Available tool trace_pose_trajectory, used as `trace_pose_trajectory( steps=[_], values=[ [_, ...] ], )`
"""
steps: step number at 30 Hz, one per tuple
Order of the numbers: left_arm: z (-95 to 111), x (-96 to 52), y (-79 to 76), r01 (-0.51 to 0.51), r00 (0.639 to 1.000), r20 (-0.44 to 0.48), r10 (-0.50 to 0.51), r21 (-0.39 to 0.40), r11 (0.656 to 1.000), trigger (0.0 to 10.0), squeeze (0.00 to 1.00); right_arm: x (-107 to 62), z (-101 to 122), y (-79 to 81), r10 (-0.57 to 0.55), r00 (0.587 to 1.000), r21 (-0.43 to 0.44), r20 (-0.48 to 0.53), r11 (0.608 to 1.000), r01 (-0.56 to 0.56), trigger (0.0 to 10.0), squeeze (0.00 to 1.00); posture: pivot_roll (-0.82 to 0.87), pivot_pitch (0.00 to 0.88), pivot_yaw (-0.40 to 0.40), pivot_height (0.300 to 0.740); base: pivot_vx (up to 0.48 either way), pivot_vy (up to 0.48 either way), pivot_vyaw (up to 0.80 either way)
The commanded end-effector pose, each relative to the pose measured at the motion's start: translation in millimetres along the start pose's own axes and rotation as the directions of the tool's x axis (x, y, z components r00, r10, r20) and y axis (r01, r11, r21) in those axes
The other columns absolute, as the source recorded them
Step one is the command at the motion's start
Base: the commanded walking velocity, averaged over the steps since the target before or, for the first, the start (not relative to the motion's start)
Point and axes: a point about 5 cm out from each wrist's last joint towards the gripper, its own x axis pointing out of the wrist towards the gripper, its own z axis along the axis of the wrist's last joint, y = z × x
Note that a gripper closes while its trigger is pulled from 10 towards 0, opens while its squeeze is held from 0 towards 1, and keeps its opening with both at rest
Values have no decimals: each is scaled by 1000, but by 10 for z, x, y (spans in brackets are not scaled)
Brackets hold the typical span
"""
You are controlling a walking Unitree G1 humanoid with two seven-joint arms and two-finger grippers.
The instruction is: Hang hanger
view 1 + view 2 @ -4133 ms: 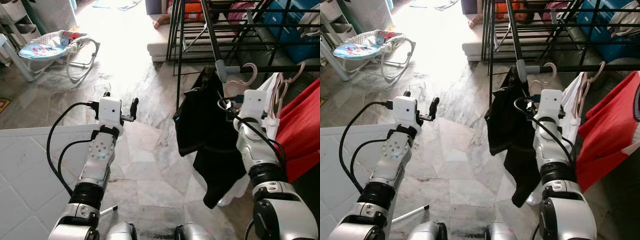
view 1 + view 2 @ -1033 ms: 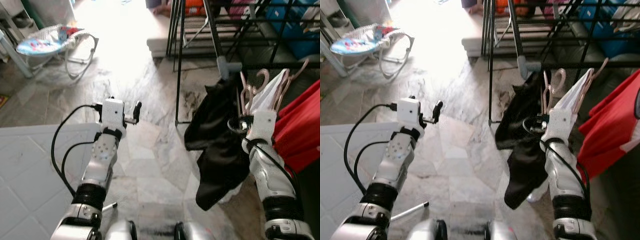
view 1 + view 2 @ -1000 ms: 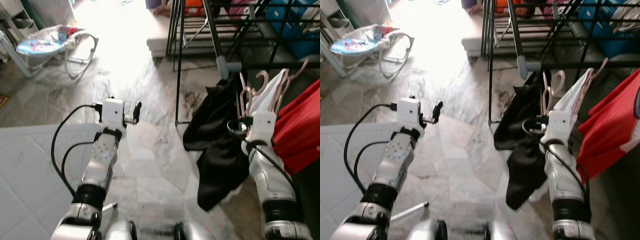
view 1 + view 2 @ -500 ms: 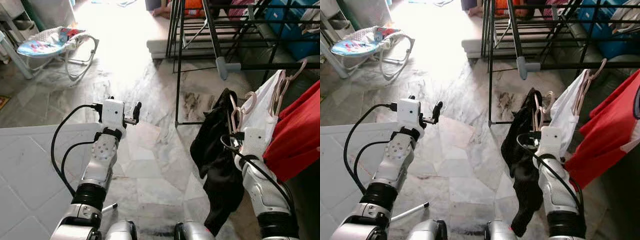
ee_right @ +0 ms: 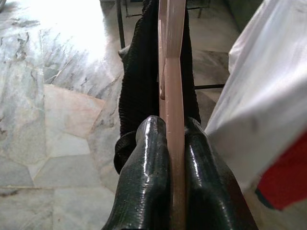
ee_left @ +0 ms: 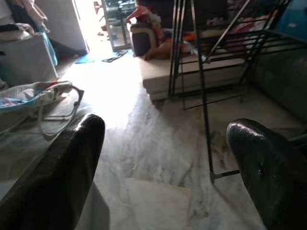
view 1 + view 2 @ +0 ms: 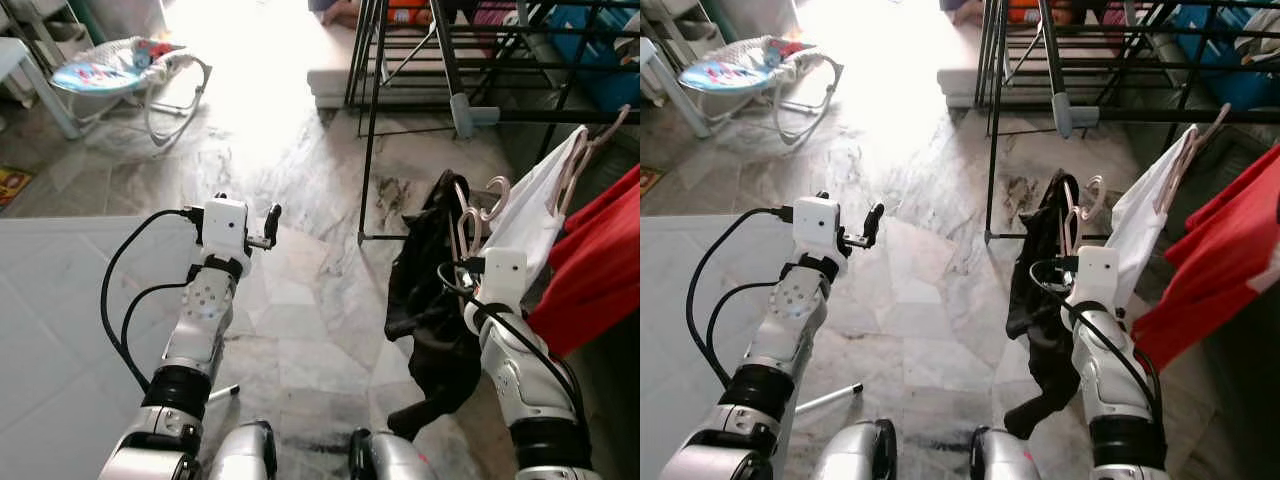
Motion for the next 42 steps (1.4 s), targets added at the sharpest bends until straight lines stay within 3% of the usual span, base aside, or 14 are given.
trace_pose_trajectory(
  steps=[1,13,24,42],
  values=[
    [-37,-10,19,-5,1000,-21,5,10,1000,10000,0,5,114,-1,-7,999,9,39,1000,7,10000,0,-45,108,17,740,-270,0,0],
    [-43,-1,-5,15,1000,-27,-15,-1,1000,10000,0,18,148,-3,-23,998,34,59,999,21,10000,0,-50,112,19,740,-343,0,0],
    [0,0,-22,31,999,7,-31,5,1000,10000,0,40,173,18,-27,998,44,65,999,24,10000,0,-51,114,19,740,0,0,0],
    [-8,-5,-21,29,1000,3,-29,2,1000,10000,0,50,181,18,-23,998,41,64,999,20,10000,0,-50,112,18,740,0,-364,0]
  ],
)
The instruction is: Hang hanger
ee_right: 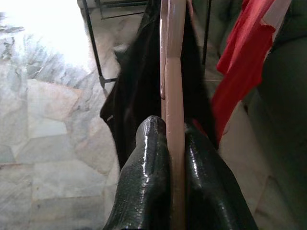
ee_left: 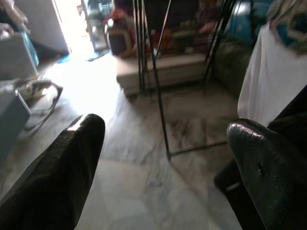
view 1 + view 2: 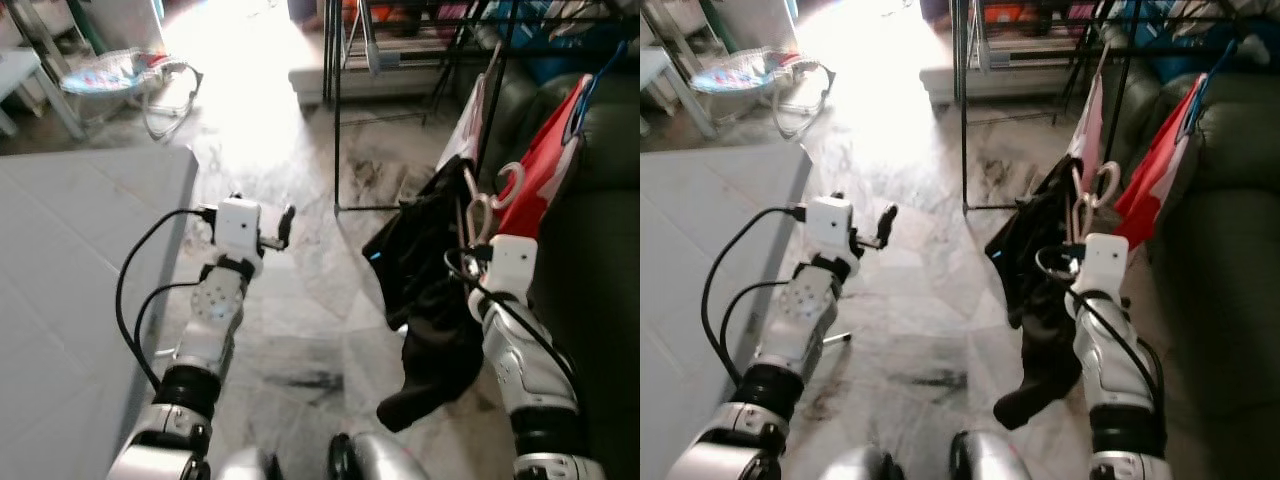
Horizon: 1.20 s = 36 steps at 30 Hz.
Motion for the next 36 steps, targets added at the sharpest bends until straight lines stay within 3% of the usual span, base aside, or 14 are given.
trace_pose_trajectory(
  steps=[1,15,21,25,36],
  values=[
    [20,0,32,-11,1000,9,11,10,1000,10000,0,5,51,-19,1,1000,1,21,1000,-1,10000,0,-50,112,18,740,0,-394,0],
    [65,4,114,-33,999,22,32,37,999,10000,0,32,58,13,82,997,-41,12,996,-81,10000,0,-49,102,13,740,0,-363,0],
    [71,15,131,-87,996,27,87,31,996,10000,0,47,95,20,84,996,-96,39,992,-80,10000,0,-50,101,14,740,0,0,0],
    [71,16,112,-85,996,26,84,31,996,10000,0,56,141,47,93,991,-78,92,993,-86,10000,0,-51,105,14,740,0,0,0],
    [71,28,107,-95,995,20,95,27,995,10000,0,46,98,106,140,988,-82,69,987,-134,10000,0,-50,107,16,740,-179,0,0]
  ],
)
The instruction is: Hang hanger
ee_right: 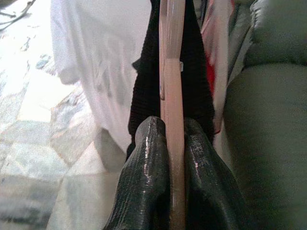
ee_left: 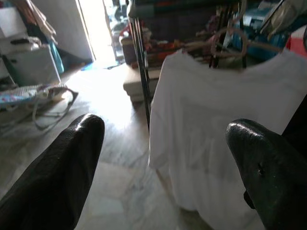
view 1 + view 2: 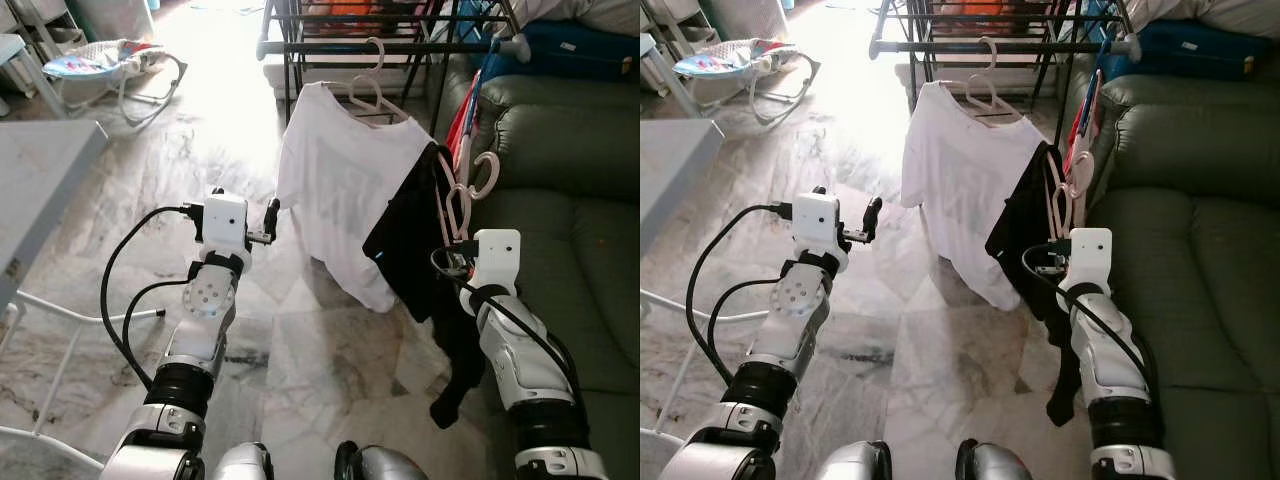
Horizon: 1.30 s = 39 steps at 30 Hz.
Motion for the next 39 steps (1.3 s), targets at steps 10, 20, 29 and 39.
trace_pose_trajectory(
  steps=[10,20,29,39],
  values=[
    [-17,4,30,-13,1000,-16,14,6,1000,10000,0,25,80,20,15,999,45,36,999,-16,10000,0,-52,116,17,740,-221,0,0],
    [-68,1,71,-52,997,-57,53,17,998,10000,0,59,197,61,106,991,-72,79,992,-100,10000,0,-52,120,15,740,0,0,640],
    [-98,-9,43,-27,997,-67,28,17,999,10000,0,18,121,295,246,967,-114,68,965,-238,10000,0,-50,109,15,740,0,0,800],
    [-76,60,-17,55,994,-93,-63,-82,995,10000,0,-83,436,470,426,876,-95,226,904,-416,10000,0,-52,108,11,740,0,0,560]
  ],
)
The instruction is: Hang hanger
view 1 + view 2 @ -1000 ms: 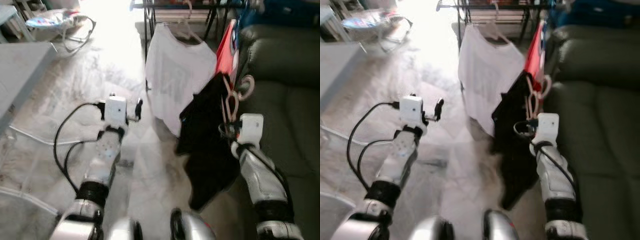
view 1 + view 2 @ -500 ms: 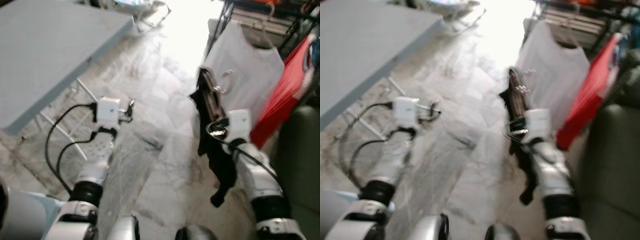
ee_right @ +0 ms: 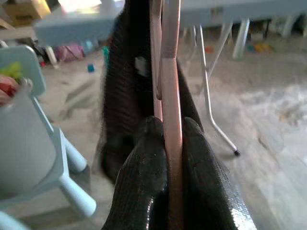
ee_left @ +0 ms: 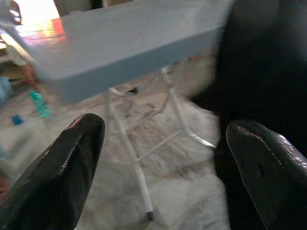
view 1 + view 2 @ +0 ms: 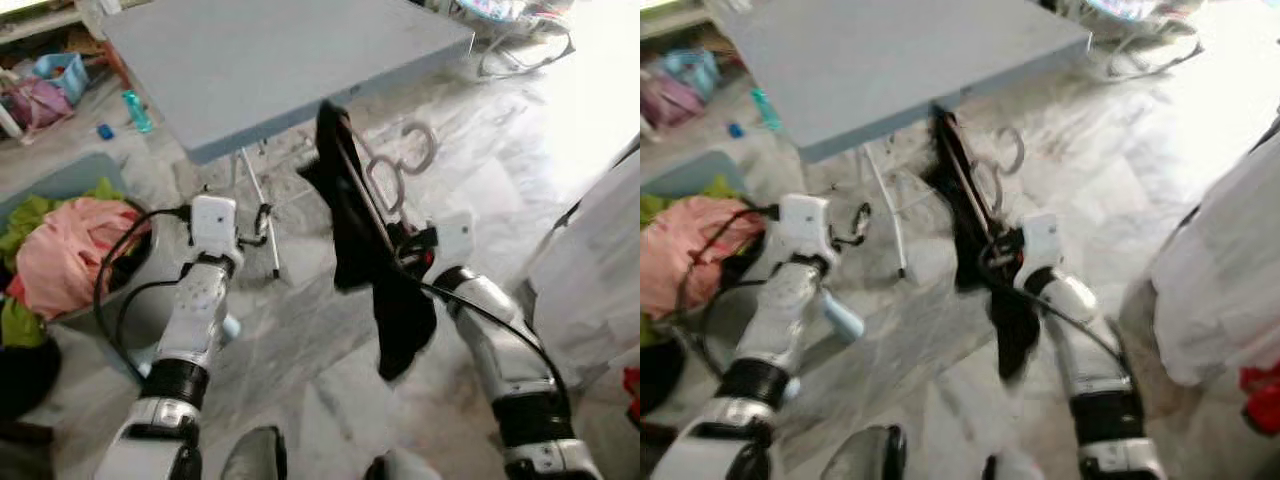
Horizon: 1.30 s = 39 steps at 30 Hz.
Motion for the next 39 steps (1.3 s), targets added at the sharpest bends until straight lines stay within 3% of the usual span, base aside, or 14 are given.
trace_pose_trajectory(
  steps=[1,7,9,21,28,35,36,37,38,39],
  values=[
    [-16,32,-27,45,998,-30,-46,-20,999,10000,0,-19,131,3,45,998,-5,53,999,-45,10000,0,-52,108,11,740,0,0,0],
    [0,96,-103,124,990,-53,-128,-72,990,10000,0,-81,217,109,207,976,22,62,978,-209,10000,0,-61,116,11,740,0,0,0],
    [37,135,-162,162,985,-50,-167,-93,982,10000,0,-119,195,124,261,965,-6,35,965,-261,10000,0,-61,116,11,740,0,0,0],
    [130,228,-292,229,972,-32,-233,-97,969,10000,0,-149,153,152,327,945,-30,-15,944,-328,10000,0,-65,120,12,740,0,0,0],
    [139,258,-283,249,966,-40,-254,-93,964,10000,0,-182,267,262,448,894,-41,6,893,-448,10000,0,-67,127,14,740,0,0,0],
    [252,273,-380,302,953,6,-303,-99,948,10000,0,-109,191,210,394,919,-65,-27,916,-395,10000,0,-62,126,13,740,0,0,0],
    [262,270,-401,312,950,11,-312,-100,945,10000,102,-92,183,208,389,921,-64,-28,919,-390,10000,0,-60,127,12,740,0,0,0],
    [272,266,-422,321,947,17,-321,-100,942,10000,102,-75,176,206,385,923,-61,-30,921,-386,10000,0,-60,127,12,740,0,0,0],
    [266,264,-425,319,948,14,-319,-92,943,10000,545,-63,176,206,383,923,-64,-30,921,-384,10000,0,-60,127,12,740,0,0,0],
    [260,264,-424,316,948,12,-317,-86,945,10000,545,-56,178,207,381,924,-66,-30,922,-382,10000,0,-60,127,12,740,0,0,0]
  ],
)
